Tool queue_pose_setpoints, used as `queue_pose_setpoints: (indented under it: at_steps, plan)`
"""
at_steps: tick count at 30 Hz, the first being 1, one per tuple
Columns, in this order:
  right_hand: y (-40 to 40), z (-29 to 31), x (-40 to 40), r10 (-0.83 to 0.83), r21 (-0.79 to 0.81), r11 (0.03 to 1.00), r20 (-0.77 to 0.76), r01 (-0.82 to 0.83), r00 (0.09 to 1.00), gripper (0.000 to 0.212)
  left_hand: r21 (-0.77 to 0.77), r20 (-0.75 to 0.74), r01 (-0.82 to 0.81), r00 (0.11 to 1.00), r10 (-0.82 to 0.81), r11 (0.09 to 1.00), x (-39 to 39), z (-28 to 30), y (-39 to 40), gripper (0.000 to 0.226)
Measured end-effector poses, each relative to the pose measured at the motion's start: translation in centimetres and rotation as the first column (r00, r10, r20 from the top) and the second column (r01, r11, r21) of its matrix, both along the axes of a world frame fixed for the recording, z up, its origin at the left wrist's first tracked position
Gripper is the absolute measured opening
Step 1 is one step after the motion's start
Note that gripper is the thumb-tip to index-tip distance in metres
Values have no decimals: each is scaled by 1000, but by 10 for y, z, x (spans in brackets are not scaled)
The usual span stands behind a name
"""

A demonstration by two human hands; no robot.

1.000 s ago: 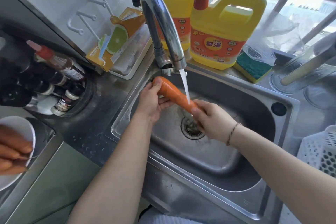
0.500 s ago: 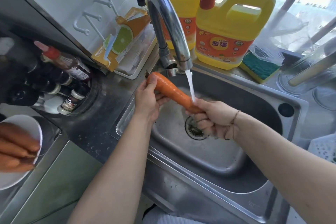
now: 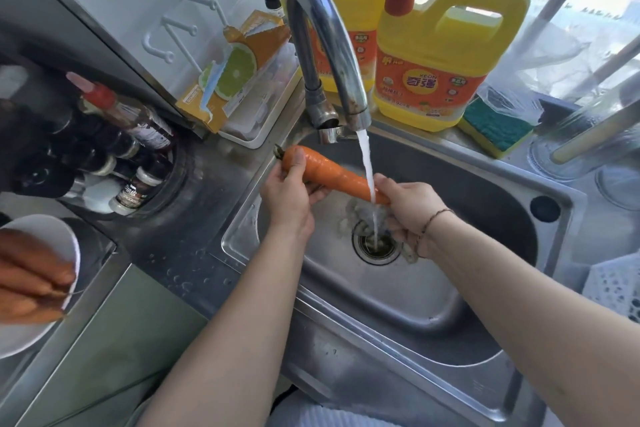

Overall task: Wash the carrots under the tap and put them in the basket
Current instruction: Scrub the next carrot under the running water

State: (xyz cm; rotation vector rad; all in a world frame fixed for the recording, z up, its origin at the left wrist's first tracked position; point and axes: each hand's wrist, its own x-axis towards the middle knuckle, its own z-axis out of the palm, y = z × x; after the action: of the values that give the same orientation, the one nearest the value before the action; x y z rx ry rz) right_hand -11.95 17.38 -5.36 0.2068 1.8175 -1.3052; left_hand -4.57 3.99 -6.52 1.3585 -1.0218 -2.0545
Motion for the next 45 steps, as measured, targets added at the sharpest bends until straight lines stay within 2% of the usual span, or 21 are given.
queue_pose_setpoints:
  at_steps: [2, 4, 6, 8, 10, 12, 13, 15, 16, 17, 19, 21, 22, 23, 26, 29, 32, 35, 40, 43, 45]
  plan:
    - [4, -1, 7, 64, -126, 989, -141, -82, 988, 30, 20, 19, -27, 999, 27, 999, 1, 5, -5, 8]
    - [11, -8, 11, 129, -123, 971, -444, -203, 887, 14, 34, 36, -40, 999, 39, 999, -1, 10, -9, 10]
    - [17, -17, 8, 242, 67, 953, -755, -295, 610, 16, 43, 74, -59, 996, 56, 997, 0, 13, -11, 13]
    - [18, -23, 8, 271, 154, 943, -869, -295, 414, 16, 57, 100, -71, 993, 65, 996, 0, 14, -11, 14]
    - [14, -21, 12, 206, 93, 966, -837, -240, 506, 11, 44, 91, -62, 994, 58, 997, -1, 16, -6, 13]
    - [6, -24, 13, 121, 71, 992, -701, -100, 703, 17, -1, 69, -35, 997, 35, 999, -3, 17, 2, 10]
    - [4, -25, 11, 88, 95, 995, -575, -40, 814, 25, -33, 59, -20, 998, 22, 999, -3, 17, 4, 9]
    - [0, -21, 8, -63, 57, 996, -145, 72, 987, 32, -101, 43, 6, 999, -1, 995, -1, 14, 6, 6]
    - [0, -17, 8, -88, 28, 996, 6, 88, 996, 31, -116, 49, 8, 999, -3, 993, 0, 12, 6, 5]
    - [1, -16, 9, -68, 4, 998, 22, 68, 997, 32, -100, 64, -3, 998, 10, 995, 1, 9, 5, 6]
    - [5, -16, 14, 125, 29, 992, -347, -123, 930, 27, -7, 86, -61, 994, 61, 998, 3, 8, 1, 11]
    - [11, -16, 20, 232, 80, 964, -718, -254, 656, 10, 65, 90, -113, 990, 107, 991, 3, 8, -2, 17]
    - [14, -18, 22, 233, 89, 957, -802, -276, 550, 12, 75, 85, -115, 991, 108, 991, 3, 9, -3, 18]
    - [15, -21, 22, 203, 71, 962, -832, -264, 517, 14, 72, 77, -102, 992, 96, 992, 2, 10, -3, 18]
    - [8, -20, 15, 12, -1, 1000, -732, -19, 681, 13, 56, 44, -37, 998, 35, 998, -2, 16, 5, 14]
    - [-1, -17, -2, -142, 79, 977, -448, 198, 883, 26, 40, -4, -23, 1000, 23, 999, 0, 13, 16, 9]
    - [0, -3, -8, -57, 159, 984, -164, 83, 985, 32, -50, 40, -17, 999, 19, 999, 6, 5, 17, 8]
    - [1, 1, 2, 56, 77, 996, -239, -38, 970, 43, -55, 70, -40, 997, 44, 998, 9, 9, 8, 9]
    - [23, -2, 13, 101, -271, 951, -185, -149, 978, 24, -71, 133, -22, 991, 32, 997, 13, 17, -3, 12]
    - [31, -3, 17, 176, -63, 968, -519, -243, 837, 18, -60, 148, -4, 989, 12, 998, 13, 20, 1, 8]
    - [33, -2, 18, 188, 25, 974, -634, -224, 750, 15, -37, 152, 2, 988, 4, 999, 11, 21, 3, 7]
